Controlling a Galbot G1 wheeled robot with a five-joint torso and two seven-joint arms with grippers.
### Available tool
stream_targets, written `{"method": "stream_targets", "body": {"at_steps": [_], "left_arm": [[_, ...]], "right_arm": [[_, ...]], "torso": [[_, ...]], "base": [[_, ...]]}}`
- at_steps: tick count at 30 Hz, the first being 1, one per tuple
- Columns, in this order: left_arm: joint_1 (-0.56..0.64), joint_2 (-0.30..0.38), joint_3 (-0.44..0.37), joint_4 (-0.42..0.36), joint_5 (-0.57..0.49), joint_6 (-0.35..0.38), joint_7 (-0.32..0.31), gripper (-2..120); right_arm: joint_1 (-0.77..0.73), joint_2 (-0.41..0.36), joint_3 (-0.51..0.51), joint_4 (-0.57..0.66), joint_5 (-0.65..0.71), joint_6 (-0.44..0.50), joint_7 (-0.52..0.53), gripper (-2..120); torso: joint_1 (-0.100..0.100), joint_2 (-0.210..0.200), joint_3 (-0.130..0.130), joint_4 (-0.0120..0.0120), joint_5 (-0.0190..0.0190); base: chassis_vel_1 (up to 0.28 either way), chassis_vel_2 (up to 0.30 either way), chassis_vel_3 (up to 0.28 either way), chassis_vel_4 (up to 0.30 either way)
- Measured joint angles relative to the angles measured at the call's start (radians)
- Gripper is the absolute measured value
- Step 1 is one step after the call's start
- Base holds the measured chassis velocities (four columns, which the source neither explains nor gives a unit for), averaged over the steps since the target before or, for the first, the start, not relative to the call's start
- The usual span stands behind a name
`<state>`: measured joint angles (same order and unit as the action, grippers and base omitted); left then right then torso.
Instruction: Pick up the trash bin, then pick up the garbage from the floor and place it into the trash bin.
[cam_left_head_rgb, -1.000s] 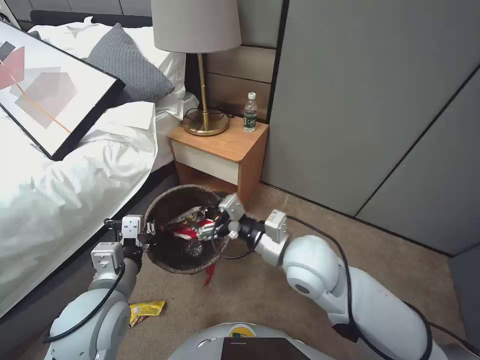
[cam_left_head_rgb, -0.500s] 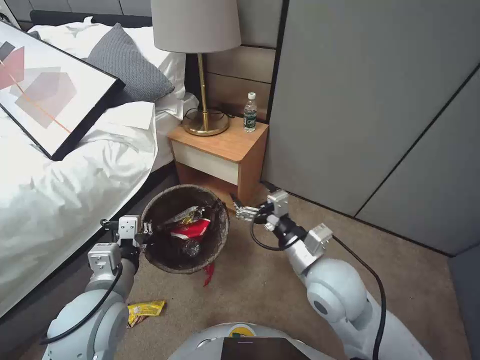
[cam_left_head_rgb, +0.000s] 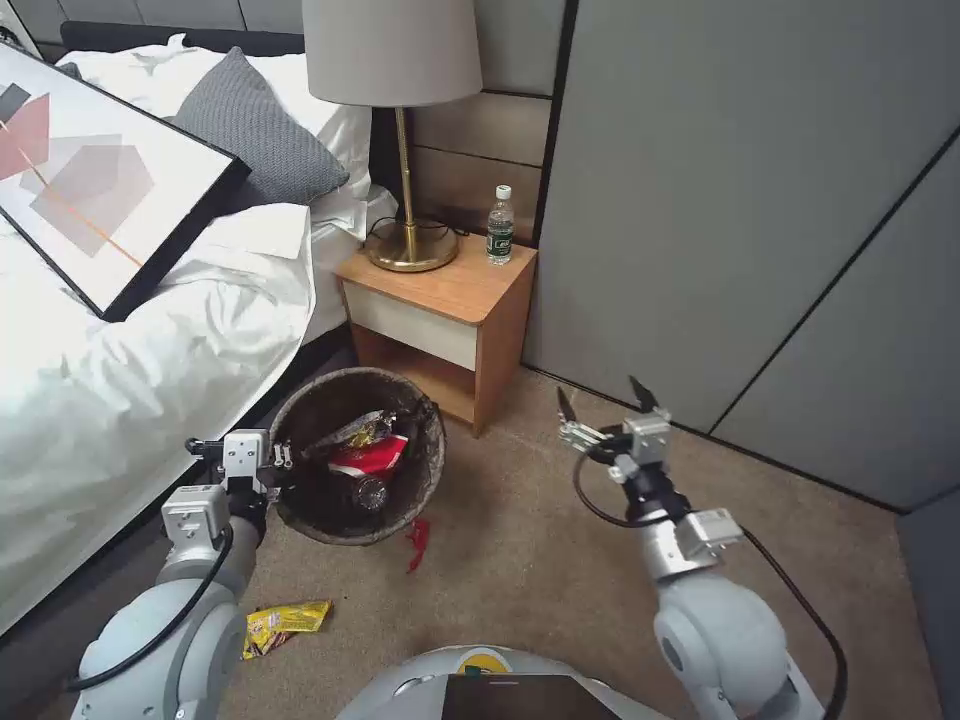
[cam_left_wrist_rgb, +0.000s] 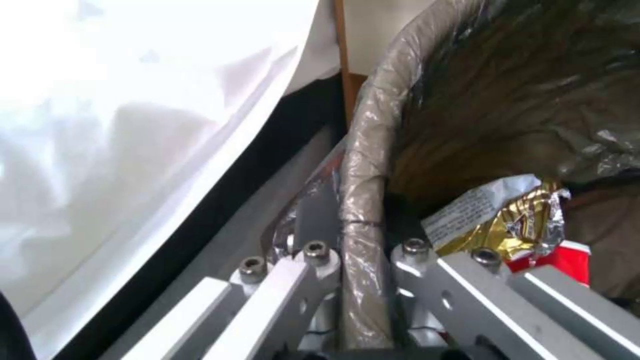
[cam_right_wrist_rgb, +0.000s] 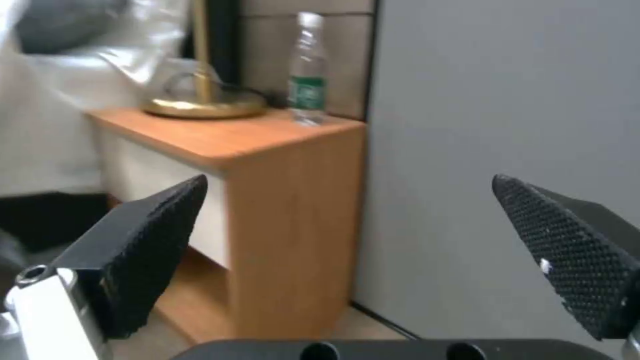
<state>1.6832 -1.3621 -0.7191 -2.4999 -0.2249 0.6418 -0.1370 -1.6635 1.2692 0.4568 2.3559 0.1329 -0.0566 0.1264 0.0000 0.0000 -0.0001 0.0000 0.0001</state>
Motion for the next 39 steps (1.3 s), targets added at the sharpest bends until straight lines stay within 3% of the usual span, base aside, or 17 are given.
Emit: {"method": "stream_targets", "body": {"at_steps": [7, 17, 39], "left_arm": [[0.003, 0.003, -0.006, 0.000, -0.001, 0.003, 0.011, 3], [0.001, 0.007, -0.018, 0.000, -0.008, 0.003, 0.020, 3], [0.002, -0.004, -0.020, 0.000, -0.008, 0.003, 0.028, 3]], "right_arm": [[-0.107, 0.003, 0.101, -0.006, 0.029, 0.078, 0.006, 100], [-0.123, 0.035, 0.159, -0.003, 0.047, 0.077, -0.041, 100], [-0.130, 0.063, 0.178, -0.009, 0.049, 0.052, -0.092, 100]], "torso": [[0.000, 0.000, 0.000, -0.0002, 0.0000], [0.000, 0.000, 0.000, 0.0001, 0.0000], [0.000, 0.000, 0.000, 0.0001, -0.0001]], "base": [[0.000, 0.000, 0.000, 0.000], [0.018, 0.022, 0.031, 0.025], [0.053, 0.056, 0.054, 0.054]]}}
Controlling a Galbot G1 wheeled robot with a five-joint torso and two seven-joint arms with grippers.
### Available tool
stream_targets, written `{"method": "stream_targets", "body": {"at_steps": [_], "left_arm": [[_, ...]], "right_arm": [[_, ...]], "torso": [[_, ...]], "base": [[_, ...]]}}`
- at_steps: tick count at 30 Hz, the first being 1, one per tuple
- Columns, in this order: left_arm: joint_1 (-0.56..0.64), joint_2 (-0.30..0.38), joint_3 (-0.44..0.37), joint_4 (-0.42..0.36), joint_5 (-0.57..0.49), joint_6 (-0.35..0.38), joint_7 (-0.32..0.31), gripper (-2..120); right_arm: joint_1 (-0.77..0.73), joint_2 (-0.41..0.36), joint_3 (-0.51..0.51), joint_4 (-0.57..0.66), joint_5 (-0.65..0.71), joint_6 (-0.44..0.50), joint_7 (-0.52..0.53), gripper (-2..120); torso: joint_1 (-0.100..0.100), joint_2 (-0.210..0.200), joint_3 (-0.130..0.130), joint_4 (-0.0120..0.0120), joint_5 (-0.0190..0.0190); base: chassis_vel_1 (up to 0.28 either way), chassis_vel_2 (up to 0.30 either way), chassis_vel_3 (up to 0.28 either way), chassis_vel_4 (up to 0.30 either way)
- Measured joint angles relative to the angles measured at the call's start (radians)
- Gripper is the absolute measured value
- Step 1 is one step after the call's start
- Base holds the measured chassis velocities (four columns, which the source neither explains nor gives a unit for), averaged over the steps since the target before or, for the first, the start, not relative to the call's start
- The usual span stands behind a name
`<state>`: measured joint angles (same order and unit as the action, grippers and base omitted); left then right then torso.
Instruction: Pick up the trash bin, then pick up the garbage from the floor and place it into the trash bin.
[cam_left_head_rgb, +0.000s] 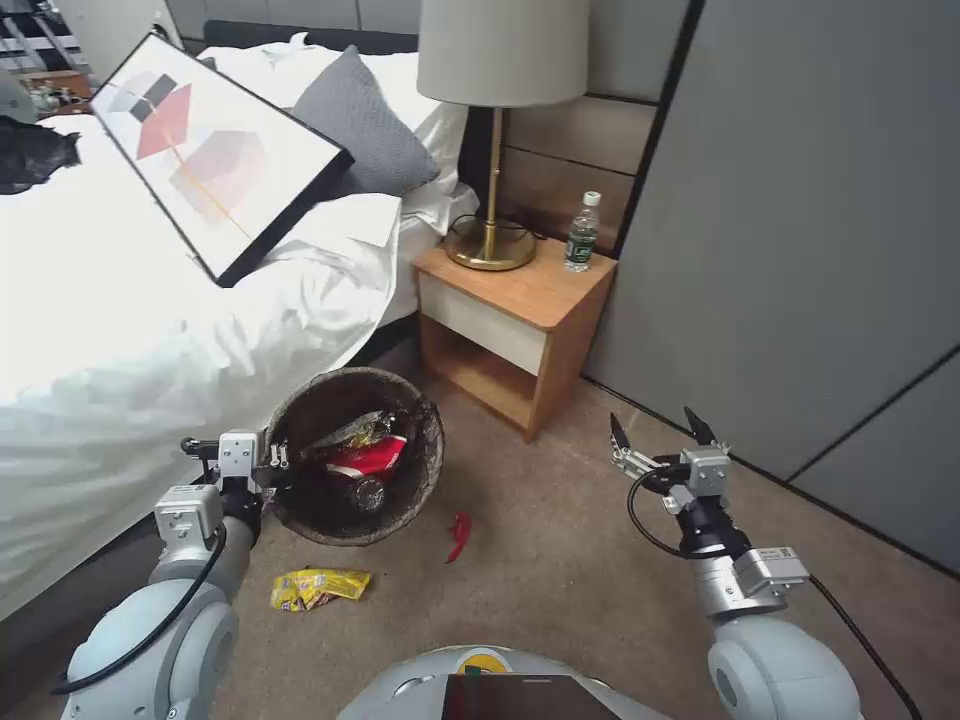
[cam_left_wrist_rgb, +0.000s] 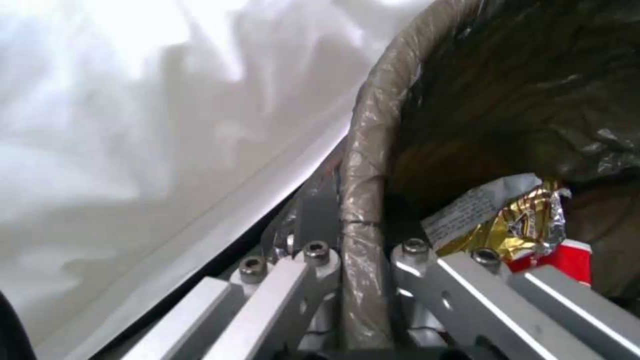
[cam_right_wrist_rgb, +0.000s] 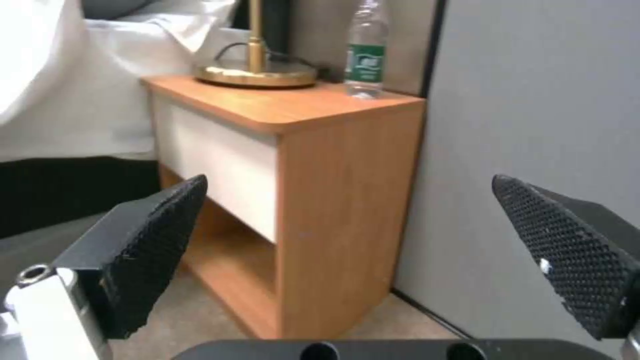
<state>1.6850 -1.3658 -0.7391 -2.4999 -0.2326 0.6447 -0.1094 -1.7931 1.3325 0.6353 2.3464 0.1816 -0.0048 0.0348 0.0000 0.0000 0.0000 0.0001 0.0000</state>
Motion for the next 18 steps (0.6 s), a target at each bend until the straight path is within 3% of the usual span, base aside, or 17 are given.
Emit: {"method": "stream_targets", "body": {"at_steps": [18], "left_arm": [[0.008, -0.001, 0.010, 0.000, 0.005, -0.002, 0.000, 3]], "right_arm": [[0.003, -0.006, -0.028, -0.013, 0.001, -0.019, 0.004, 100]], "torso": [[0.000, 0.000, 0.000, 0.0000, 0.0000]], "base": [[0.066, 0.071, 0.068, 0.062]]}}
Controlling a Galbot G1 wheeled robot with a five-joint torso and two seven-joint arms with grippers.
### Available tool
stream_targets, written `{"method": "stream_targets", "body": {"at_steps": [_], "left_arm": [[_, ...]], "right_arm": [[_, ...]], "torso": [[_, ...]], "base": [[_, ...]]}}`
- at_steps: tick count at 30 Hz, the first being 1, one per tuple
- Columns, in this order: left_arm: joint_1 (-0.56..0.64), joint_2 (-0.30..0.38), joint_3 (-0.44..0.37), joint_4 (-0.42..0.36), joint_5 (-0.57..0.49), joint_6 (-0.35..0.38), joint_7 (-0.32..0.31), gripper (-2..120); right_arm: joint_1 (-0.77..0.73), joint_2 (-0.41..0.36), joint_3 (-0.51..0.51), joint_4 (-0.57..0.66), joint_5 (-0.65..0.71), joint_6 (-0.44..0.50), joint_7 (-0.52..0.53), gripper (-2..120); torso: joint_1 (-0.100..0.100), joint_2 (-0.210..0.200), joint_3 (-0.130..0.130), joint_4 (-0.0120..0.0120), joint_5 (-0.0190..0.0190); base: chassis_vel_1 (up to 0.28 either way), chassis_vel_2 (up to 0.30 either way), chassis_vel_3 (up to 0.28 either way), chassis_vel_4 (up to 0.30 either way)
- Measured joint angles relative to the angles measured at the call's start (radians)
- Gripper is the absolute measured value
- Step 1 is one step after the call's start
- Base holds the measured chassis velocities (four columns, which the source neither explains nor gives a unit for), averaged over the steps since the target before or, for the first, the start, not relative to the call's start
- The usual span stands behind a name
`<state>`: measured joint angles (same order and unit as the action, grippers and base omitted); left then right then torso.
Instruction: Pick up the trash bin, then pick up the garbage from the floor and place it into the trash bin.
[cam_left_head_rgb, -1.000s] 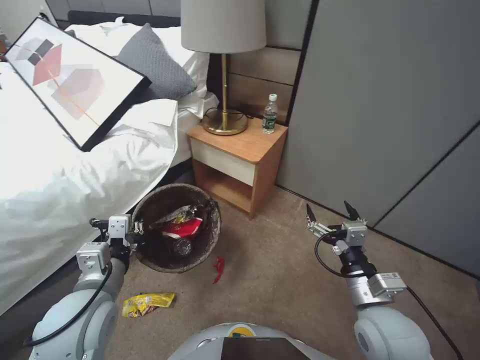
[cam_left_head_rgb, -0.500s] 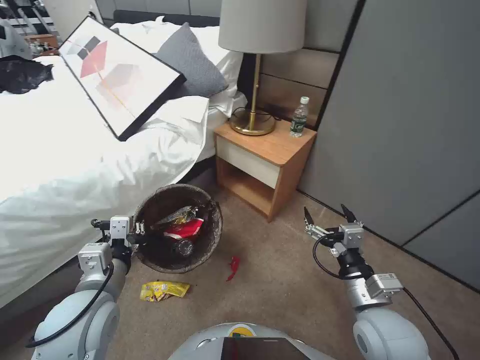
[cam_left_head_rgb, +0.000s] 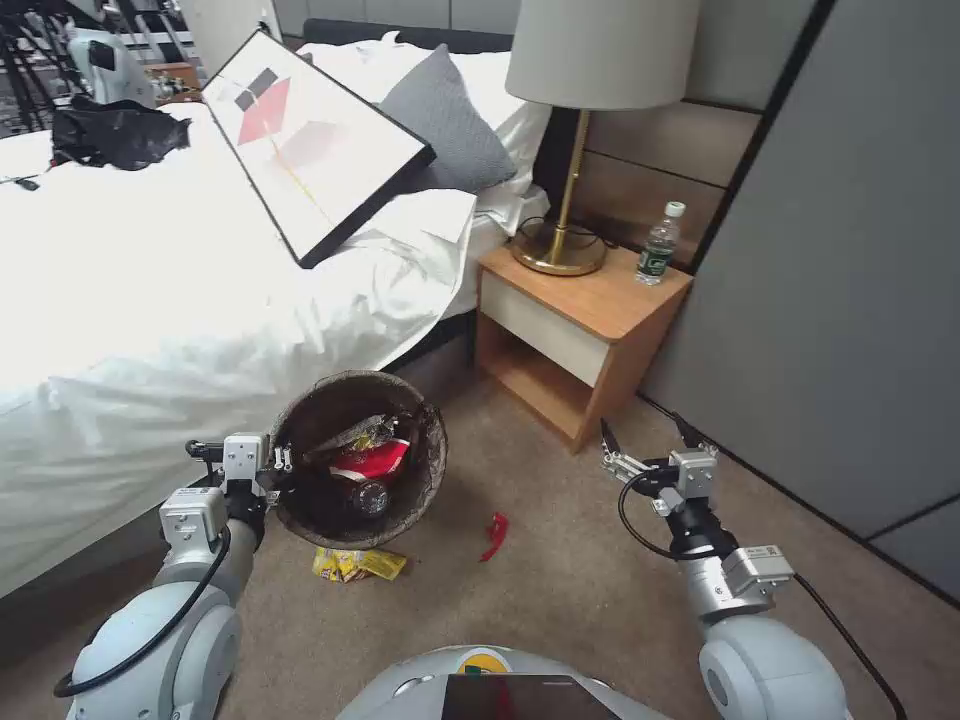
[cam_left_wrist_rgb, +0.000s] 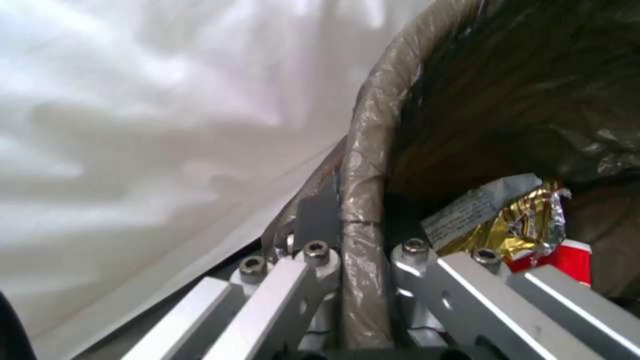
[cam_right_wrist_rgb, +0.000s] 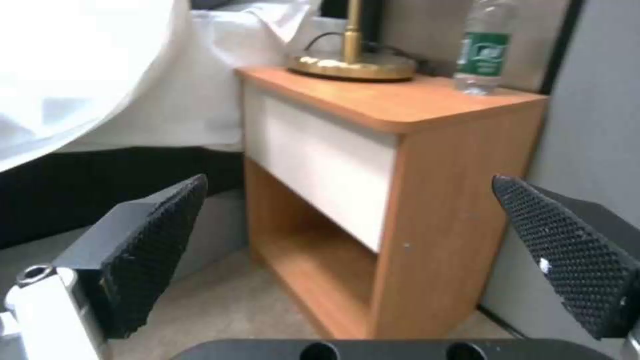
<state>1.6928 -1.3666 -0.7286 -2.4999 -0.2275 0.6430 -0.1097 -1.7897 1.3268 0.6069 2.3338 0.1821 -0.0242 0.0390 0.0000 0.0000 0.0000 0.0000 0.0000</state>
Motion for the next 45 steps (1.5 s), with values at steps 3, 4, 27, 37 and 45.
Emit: {"method": "stream_targets", "body": {"at_steps": [3, 4, 27, 37, 45], "left_arm": [[0.000, 0.000, 0.002, 0.000, 0.001, -0.001, 0.000, 3], [0.000, 0.001, 0.003, 0.000, 0.002, -0.002, 0.000, 3], [0.003, 0.004, -0.008, 0.000, 0.002, -0.011, -0.003, 3], [0.009, 0.006, -0.022, 0.000, -0.015, -0.010, -0.005, 3], [0.023, -0.004, -0.022, 0.000, -0.020, -0.008, -0.006, 3]], "right_arm": [[0.000, -0.004, -0.002, -0.003, 0.000, -0.007, -0.001, 100], [0.000, -0.007, -0.003, -0.005, 0.000, -0.011, -0.001, 100], [0.174, -0.123, -0.126, -0.130, 0.081, -0.220, -0.091, 100], [0.259, -0.194, -0.218, -0.248, 0.107, -0.302, -0.131, 100], [0.350, -0.292, -0.283, -0.372, 0.179, -0.353, -0.191, 100]], "torso": [[0.000, 0.000, 0.000, 0.0000, 0.0000], [0.000, 0.000, 0.000, 0.0000, 0.0000], [0.000, 0.000, 0.000, 0.0000, 0.0000], [0.000, 0.000, 0.000, -0.0001, 0.0001], [0.000, 0.000, 0.000, -0.0002, 0.0003]], "base": [[0.081, 0.066, 0.072, 0.070], [0.092, 0.056, 0.072, 0.088], [0.007, 0.007, 0.007, 0.007], [0.000, 0.000, 0.000, 0.000], [0.000, 0.000, 0.000, 0.000]]}}
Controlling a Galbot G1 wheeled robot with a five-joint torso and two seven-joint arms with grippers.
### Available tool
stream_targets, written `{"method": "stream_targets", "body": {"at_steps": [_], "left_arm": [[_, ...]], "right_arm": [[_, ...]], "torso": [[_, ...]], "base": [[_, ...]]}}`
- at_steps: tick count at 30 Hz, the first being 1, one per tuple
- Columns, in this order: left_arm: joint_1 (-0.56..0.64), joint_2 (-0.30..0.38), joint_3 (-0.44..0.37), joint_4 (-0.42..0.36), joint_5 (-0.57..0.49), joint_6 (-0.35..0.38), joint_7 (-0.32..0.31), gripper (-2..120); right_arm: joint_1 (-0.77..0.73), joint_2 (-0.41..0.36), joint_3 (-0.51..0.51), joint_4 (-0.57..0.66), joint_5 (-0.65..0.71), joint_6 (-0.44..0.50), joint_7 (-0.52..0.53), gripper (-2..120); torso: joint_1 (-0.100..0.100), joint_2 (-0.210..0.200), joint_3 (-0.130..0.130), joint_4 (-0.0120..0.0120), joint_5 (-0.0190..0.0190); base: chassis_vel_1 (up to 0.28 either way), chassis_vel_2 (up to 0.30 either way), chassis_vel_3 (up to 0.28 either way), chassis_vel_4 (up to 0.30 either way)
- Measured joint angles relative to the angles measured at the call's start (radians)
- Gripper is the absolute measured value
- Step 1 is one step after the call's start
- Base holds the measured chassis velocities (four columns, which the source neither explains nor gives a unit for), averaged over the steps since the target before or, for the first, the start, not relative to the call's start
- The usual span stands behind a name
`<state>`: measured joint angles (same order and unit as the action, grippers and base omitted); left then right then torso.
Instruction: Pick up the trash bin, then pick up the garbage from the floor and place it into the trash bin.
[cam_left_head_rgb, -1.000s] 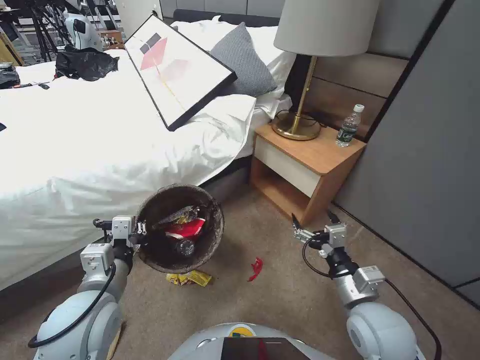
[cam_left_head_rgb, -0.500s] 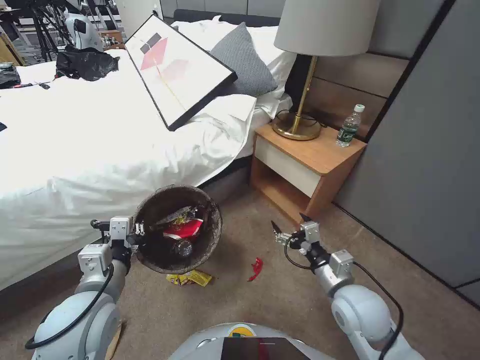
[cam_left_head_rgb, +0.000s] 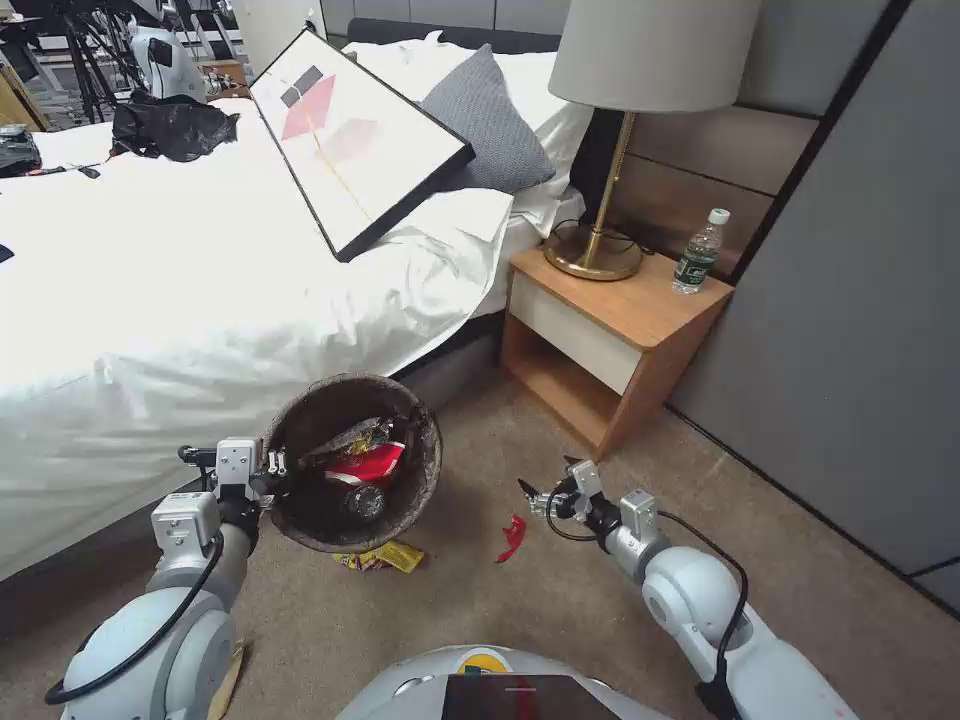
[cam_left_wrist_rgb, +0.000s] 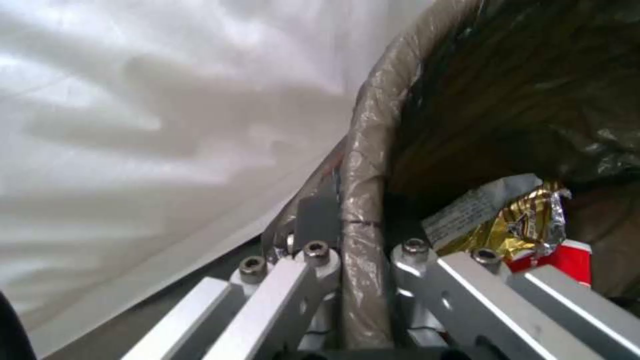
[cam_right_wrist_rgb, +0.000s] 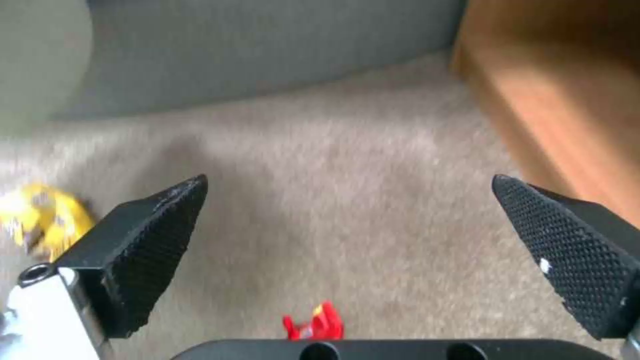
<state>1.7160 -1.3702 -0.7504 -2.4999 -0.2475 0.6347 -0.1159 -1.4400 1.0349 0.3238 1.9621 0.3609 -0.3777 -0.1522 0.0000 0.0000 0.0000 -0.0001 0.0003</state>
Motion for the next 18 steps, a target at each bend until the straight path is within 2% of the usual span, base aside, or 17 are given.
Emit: {"method": "stream_targets", "body": {"at_steps": [8, 18], "left_arm": [[0.008, -0.011, 0.003, 0.000, 0.008, 0.000, -0.001, 3], [0.013, -0.022, 0.020, 0.000, 0.023, -0.002, -0.002, 3]], "right_arm": [[0.042, -0.068, -0.064, -0.074, 0.029, -0.023, -0.036, 100], [0.086, -0.056, -0.131, -0.167, 0.024, -0.036, -0.035, 100]], "torso": [[0.000, 0.000, 0.000, 0.0001, -0.0002], [0.000, 0.000, 0.000, 0.0001, -0.0002]], "base": [[0.000, 0.000, 0.000, 0.000], [0.000, 0.000, 0.000, 0.000]]}}
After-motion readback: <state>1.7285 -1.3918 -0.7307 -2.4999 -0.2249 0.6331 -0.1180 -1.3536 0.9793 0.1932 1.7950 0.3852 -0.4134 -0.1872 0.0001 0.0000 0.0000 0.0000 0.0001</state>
